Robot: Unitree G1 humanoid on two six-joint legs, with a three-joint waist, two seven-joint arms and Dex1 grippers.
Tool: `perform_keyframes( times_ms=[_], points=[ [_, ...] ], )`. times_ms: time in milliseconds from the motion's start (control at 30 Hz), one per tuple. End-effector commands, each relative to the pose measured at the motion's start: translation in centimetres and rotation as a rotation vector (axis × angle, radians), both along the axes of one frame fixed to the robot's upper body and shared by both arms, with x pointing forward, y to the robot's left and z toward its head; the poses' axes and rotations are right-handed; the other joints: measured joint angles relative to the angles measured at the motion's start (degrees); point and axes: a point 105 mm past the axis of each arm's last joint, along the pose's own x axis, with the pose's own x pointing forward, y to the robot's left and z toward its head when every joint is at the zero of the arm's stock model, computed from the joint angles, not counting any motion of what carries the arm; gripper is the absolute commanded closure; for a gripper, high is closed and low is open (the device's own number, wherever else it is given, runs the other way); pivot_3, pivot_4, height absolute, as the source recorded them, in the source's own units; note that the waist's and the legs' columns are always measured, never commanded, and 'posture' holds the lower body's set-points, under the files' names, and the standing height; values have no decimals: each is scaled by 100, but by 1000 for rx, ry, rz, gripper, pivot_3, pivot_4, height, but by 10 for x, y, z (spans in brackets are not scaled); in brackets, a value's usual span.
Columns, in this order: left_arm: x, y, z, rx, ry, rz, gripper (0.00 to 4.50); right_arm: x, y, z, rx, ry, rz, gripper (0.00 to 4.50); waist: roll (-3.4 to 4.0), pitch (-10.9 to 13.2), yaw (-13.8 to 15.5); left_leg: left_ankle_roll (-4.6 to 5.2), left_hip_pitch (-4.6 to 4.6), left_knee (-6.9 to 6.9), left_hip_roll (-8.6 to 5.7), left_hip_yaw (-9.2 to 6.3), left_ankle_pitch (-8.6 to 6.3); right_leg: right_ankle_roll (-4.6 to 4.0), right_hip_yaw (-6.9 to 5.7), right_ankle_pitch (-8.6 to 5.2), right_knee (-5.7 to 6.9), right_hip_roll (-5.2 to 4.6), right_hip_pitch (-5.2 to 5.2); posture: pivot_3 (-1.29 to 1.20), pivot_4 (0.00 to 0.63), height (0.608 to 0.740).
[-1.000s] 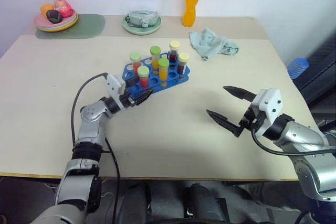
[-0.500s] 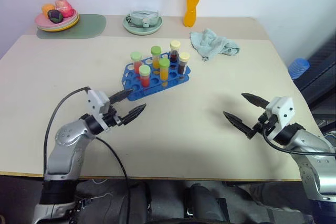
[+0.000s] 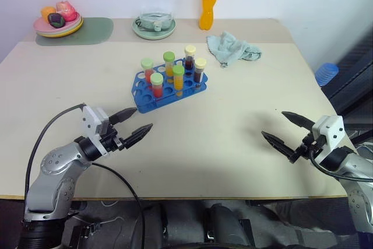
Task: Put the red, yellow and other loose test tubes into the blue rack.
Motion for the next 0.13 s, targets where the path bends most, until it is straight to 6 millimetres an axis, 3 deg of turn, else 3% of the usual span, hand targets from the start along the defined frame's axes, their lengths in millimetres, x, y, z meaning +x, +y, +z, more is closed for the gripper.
perform_keyframes(
  times_ms=[33, 133],
  points=[
    [-3, 5, 10, 8, -47, 18, 802, 2, -1, 11, 0, -42, 6, 0, 0, 0, 3, 0, 0, 0, 0, 0, 0, 0, 0, 0, -1, 0, 0, 0, 150, 740],
    [-2, 9, 10, 11, -53, 35, 802, 3, -1, 12, 1, -42, 8, 0, 0, 0, 4, 0, 0, 0, 0, 0, 0, 0, 1, 0, -1, 0, 0, 0, 150, 740]
  ],
)
